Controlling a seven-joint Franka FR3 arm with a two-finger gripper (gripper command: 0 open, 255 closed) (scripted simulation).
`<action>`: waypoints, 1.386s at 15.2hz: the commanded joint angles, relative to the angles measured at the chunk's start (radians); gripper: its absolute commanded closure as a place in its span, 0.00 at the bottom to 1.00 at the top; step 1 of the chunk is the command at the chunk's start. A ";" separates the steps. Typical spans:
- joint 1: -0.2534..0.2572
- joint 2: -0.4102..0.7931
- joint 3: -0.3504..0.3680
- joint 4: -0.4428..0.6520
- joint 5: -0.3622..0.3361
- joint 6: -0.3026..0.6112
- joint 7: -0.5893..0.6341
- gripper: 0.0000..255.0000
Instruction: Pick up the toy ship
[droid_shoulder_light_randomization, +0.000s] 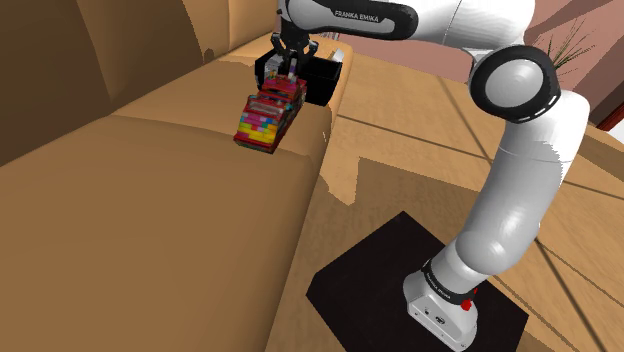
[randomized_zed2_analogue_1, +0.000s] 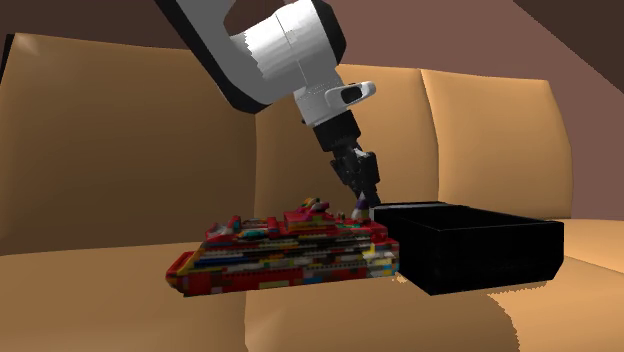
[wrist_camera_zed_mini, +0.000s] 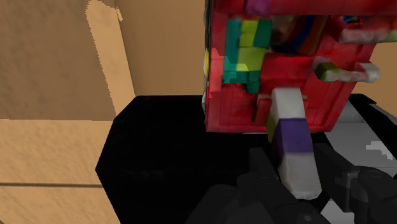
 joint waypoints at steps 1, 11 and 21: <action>-0.001 -0.001 0.000 -0.003 0.000 0.002 0.001 1.00; 0.010 0.012 0.001 0.056 -0.002 -0.042 -0.017 1.00; 0.061 0.081 -0.002 0.294 -0.025 -0.201 -0.078 1.00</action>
